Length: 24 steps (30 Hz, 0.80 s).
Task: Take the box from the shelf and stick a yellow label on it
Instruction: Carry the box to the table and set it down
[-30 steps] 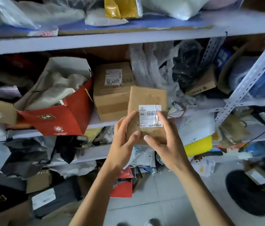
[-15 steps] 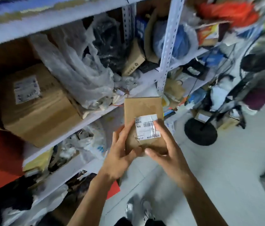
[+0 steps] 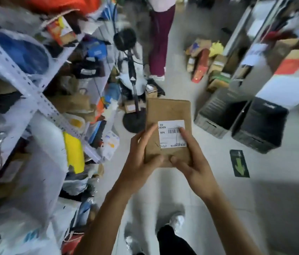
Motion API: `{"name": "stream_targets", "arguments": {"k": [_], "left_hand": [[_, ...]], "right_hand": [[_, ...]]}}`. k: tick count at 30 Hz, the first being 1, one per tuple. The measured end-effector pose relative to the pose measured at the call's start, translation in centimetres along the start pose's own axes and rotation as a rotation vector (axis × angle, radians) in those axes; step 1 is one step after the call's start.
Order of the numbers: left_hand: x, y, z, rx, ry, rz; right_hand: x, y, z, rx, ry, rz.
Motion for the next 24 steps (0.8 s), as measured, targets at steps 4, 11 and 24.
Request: {"name": "stream_targets", "arguments": {"k": [4, 11, 24], "left_hand": [[10.4, -5.3, -1.0, 0.041, 0.069, 0.254], [26.7, -11.6, -3.9, 0.127, 0.1, 0.546], [46.7, -23.7, -4.7, 0.191, 0.211, 0.745]], "right_hand": [[-9.9, 0.9, -2.9, 0.054, -0.063, -0.234], [-25.0, 2.9, -6.9, 0.116, -0.172, -0.554], [-44.0, -0.4, -9.9, 0.226, -0.161, -0.841]]}}
Point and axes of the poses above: each hand's wrist, its own y-axis away from the middle knuckle, its own x-axis out of the palm, z = x × y, the point moved 9 cm from there along -y, towards the middle knuckle, and after that the axes turned 15 degrees about x, right-handed, at the moved point
